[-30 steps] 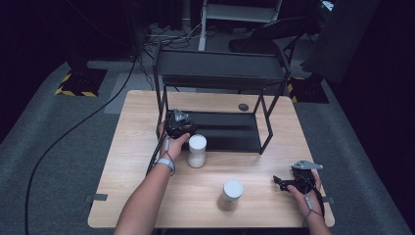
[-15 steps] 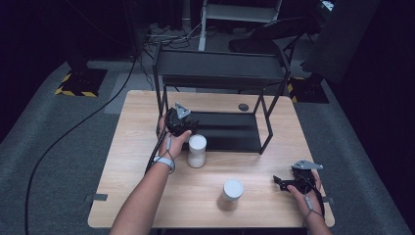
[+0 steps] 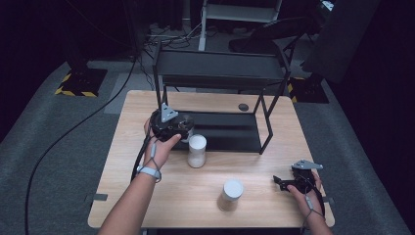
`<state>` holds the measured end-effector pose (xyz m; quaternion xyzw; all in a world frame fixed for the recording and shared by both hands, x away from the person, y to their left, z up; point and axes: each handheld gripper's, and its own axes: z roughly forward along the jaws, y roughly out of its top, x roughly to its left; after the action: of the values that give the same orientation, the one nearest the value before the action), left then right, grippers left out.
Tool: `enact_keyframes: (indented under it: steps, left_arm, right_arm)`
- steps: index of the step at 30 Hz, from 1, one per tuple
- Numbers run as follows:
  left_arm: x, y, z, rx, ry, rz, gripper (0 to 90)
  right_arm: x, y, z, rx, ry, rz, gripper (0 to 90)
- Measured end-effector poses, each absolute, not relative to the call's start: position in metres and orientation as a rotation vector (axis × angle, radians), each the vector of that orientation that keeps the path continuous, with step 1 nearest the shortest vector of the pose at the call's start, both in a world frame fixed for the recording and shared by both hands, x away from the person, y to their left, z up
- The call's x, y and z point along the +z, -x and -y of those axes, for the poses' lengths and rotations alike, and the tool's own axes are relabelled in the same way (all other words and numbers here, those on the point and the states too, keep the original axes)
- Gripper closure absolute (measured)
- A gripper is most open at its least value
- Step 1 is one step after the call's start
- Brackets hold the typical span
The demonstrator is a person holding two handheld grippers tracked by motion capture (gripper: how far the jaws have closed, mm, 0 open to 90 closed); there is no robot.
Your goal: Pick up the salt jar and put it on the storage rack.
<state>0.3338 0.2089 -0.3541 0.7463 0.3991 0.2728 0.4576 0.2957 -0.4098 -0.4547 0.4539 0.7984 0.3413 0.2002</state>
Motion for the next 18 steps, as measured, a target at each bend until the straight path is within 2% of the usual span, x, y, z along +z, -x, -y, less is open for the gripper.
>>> enact_keyframes:
  steps: [18]
  left_arm:
    - [-0.352, -0.277, -0.265, 0.673, -1.821, -0.996, 10.6]
  right_arm:
    - [-0.454, -0.299, 0.410, 0.954, -1.266, -2.235, 2.3]
